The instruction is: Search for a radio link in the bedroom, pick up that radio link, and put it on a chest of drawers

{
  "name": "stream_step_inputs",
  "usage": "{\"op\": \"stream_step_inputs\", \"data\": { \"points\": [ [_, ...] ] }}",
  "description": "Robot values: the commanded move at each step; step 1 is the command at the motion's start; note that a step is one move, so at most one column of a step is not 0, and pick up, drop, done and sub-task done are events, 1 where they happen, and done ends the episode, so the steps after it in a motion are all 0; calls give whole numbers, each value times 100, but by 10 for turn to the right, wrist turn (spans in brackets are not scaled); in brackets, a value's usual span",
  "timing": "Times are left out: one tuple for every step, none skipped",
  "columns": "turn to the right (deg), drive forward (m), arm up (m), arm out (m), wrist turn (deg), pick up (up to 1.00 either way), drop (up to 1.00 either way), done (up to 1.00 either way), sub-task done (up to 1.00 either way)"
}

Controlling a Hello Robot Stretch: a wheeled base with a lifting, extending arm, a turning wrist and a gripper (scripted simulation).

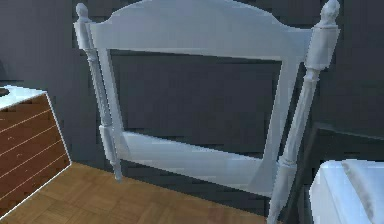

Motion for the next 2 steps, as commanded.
{"op": "stream_step_inputs", "data": {
  "points": [
    [0, 0, 50, 0, 0, 0, 0, 0, 0],
    [0, 0, 36, 0, 0, 0, 0, 0, 0]
  ]
}}
